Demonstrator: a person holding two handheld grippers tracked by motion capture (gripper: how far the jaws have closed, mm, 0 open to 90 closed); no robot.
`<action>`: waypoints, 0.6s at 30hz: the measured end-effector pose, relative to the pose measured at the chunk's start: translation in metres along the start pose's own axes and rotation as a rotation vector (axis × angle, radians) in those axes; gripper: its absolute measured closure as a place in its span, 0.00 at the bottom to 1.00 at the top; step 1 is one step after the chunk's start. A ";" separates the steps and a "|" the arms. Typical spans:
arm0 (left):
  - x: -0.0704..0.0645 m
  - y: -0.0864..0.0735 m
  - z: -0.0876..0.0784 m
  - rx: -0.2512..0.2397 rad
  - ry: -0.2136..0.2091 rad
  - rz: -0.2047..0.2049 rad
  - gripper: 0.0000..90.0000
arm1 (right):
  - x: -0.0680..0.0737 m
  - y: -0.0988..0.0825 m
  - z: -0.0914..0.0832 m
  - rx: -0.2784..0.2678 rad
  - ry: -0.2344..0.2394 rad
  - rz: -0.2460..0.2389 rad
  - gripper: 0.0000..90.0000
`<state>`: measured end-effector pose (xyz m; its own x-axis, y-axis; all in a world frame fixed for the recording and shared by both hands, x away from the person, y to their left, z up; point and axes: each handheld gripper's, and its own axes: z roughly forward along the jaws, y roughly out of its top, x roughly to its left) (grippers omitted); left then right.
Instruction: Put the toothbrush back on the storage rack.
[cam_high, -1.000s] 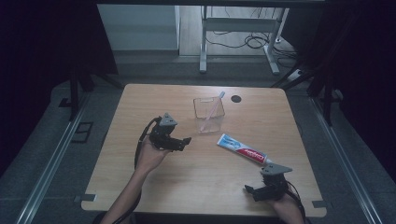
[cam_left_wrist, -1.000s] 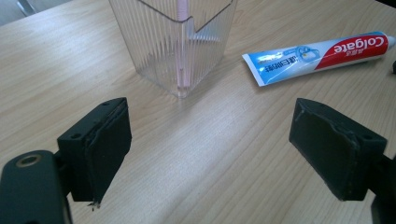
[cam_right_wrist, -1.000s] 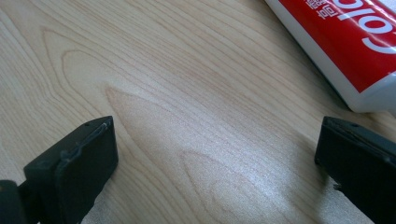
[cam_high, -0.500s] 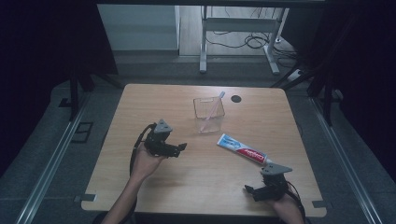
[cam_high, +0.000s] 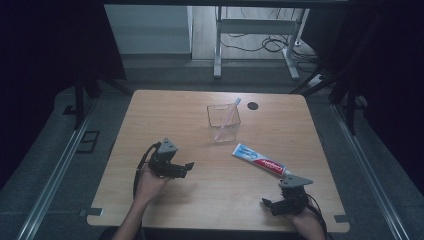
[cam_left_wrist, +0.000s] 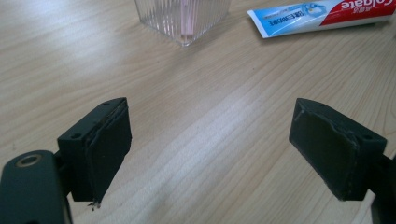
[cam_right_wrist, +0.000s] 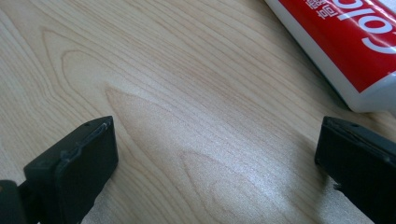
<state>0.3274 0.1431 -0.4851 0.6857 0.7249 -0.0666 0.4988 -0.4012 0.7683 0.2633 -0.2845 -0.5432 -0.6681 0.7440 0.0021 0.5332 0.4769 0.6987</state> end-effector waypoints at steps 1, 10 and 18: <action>0.000 -0.002 0.000 -0.002 0.001 -0.004 0.15 | 0.000 0.000 0.000 0.000 -0.002 0.002 0.00; 0.002 -0.023 -0.002 0.010 0.015 -0.029 0.15 | 0.001 0.000 0.000 -0.001 -0.005 0.004 0.00; 0.006 -0.044 -0.001 0.025 0.011 -0.064 0.15 | 0.001 0.000 0.000 0.000 -0.005 0.004 0.00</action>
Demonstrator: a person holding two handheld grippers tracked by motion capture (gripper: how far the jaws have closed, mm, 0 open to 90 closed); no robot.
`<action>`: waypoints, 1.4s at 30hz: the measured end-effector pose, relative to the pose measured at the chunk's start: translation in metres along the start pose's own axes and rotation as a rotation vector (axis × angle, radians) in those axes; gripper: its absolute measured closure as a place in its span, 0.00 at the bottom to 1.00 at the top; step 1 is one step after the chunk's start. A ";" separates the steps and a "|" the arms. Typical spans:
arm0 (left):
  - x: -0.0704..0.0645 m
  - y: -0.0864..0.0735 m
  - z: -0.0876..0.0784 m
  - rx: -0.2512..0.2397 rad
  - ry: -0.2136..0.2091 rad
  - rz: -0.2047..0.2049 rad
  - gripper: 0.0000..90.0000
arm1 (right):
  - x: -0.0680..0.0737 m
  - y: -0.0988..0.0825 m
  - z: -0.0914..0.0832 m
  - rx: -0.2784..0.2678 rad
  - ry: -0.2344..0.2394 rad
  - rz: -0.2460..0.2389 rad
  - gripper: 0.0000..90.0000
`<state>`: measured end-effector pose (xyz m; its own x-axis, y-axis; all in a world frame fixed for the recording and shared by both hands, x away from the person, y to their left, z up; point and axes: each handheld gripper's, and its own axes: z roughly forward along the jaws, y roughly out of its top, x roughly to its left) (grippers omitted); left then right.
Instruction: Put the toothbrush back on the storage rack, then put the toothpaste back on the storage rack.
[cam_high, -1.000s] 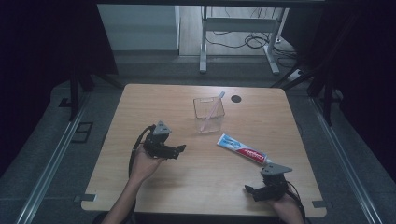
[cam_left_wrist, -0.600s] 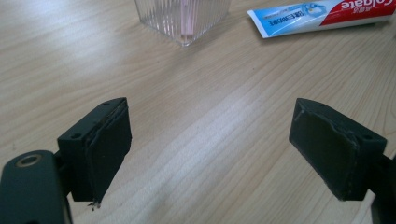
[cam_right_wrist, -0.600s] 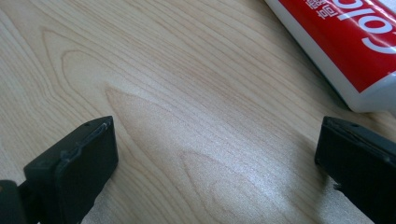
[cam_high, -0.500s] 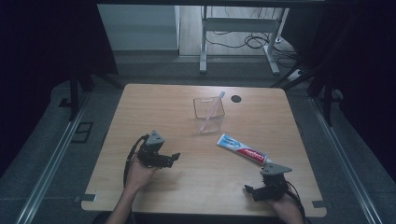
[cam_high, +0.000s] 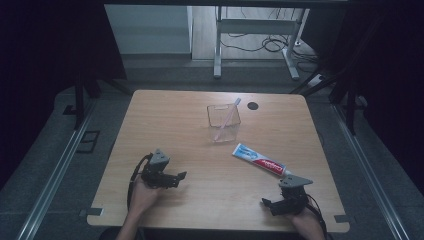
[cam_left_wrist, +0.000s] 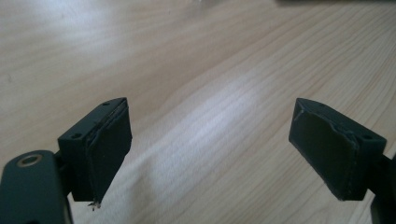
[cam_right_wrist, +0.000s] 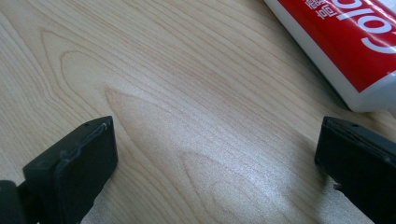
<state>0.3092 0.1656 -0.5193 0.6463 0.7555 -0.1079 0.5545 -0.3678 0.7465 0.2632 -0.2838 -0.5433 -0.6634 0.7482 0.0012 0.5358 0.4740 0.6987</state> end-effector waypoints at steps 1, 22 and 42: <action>0.000 -0.003 0.001 0.004 0.002 0.000 0.15 | 0.000 0.000 0.000 -0.001 0.000 0.000 0.00; -0.005 -0.021 0.015 0.078 0.051 0.029 0.15 | 0.001 -0.001 -0.001 0.001 -0.004 0.002 0.00; -0.005 -0.021 0.015 0.071 0.046 0.015 0.15 | -0.001 0.008 -0.013 0.036 0.016 -0.009 0.00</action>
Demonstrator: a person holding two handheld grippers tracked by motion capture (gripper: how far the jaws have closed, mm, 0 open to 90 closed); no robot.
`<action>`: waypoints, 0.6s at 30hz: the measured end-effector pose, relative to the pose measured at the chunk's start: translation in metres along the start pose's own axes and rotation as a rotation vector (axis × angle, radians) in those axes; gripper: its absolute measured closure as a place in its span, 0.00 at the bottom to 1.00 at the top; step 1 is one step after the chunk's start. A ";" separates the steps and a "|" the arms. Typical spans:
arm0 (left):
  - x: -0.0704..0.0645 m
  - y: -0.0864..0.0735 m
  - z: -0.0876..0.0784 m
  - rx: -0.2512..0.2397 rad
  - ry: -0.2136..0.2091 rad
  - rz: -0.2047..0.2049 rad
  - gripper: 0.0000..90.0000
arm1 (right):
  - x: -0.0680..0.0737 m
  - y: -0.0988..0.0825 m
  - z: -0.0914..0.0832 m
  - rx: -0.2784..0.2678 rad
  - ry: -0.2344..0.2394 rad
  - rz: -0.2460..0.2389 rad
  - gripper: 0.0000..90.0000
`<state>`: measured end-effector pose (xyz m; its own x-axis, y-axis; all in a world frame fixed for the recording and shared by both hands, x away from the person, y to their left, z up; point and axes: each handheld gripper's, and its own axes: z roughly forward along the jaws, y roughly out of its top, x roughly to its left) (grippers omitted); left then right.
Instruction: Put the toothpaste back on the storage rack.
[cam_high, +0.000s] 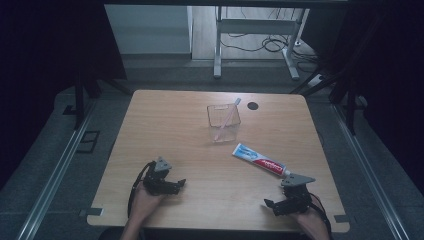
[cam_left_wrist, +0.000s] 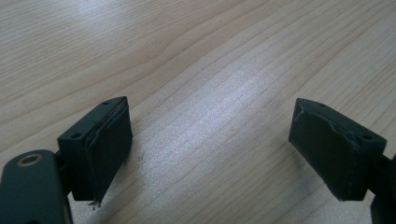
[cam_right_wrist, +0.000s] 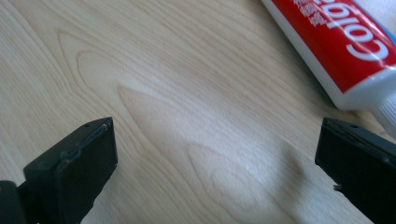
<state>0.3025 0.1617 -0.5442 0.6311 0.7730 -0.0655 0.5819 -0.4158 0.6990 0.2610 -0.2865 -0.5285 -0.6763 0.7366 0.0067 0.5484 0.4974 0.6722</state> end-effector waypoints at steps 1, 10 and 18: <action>0.000 0.000 0.000 0.002 0.001 -0.002 0.15 | 0.000 0.000 -0.001 0.006 -0.004 0.002 0.00; -0.003 0.001 0.001 0.018 0.028 0.029 0.15 | -0.008 0.005 -0.016 0.044 0.017 0.050 0.00; -0.004 0.001 0.001 0.017 0.029 0.030 0.15 | -0.015 0.016 -0.025 0.078 0.037 0.074 0.00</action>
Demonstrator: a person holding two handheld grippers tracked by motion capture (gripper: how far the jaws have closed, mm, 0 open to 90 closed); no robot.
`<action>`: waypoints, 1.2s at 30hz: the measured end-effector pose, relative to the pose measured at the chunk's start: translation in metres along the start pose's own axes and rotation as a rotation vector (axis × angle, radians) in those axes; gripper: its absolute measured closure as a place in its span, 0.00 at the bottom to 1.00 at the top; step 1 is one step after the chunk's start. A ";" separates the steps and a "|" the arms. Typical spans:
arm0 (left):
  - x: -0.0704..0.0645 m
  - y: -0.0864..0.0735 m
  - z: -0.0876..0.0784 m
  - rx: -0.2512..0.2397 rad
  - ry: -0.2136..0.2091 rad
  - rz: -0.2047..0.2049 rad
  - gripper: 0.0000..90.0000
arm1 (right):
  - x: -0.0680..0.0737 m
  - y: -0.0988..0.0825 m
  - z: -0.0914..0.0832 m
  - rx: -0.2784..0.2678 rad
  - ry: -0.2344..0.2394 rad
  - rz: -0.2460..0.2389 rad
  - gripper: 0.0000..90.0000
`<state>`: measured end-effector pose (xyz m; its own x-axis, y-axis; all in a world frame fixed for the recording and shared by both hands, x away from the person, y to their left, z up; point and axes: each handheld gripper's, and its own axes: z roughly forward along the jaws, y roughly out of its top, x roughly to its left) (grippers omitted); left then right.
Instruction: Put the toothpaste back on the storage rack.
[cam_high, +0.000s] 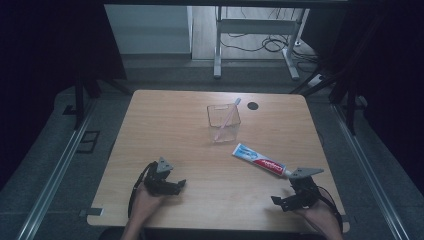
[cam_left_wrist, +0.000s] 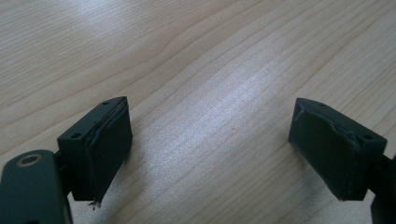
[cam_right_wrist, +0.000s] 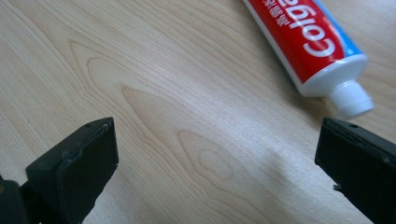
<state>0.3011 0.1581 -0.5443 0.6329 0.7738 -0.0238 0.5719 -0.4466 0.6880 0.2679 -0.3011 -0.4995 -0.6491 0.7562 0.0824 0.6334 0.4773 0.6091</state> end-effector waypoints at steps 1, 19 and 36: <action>0.000 0.000 0.000 0.000 0.000 0.000 0.15 | 0.000 0.001 -0.001 0.006 0.000 -0.005 0.00; 0.000 0.000 0.000 -0.002 0.000 -0.003 0.15 | -0.027 0.032 -0.011 0.098 -0.079 -0.047 0.08; -0.001 0.000 0.000 -0.002 0.000 -0.008 0.15 | -0.043 0.061 0.016 0.222 -0.085 -0.083 0.20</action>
<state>0.3008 0.1576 -0.5444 0.6285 0.7773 -0.0288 0.5759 -0.4401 0.6889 0.3414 -0.2969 -0.4784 -0.6708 0.7409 -0.0335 0.6625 0.6189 0.4219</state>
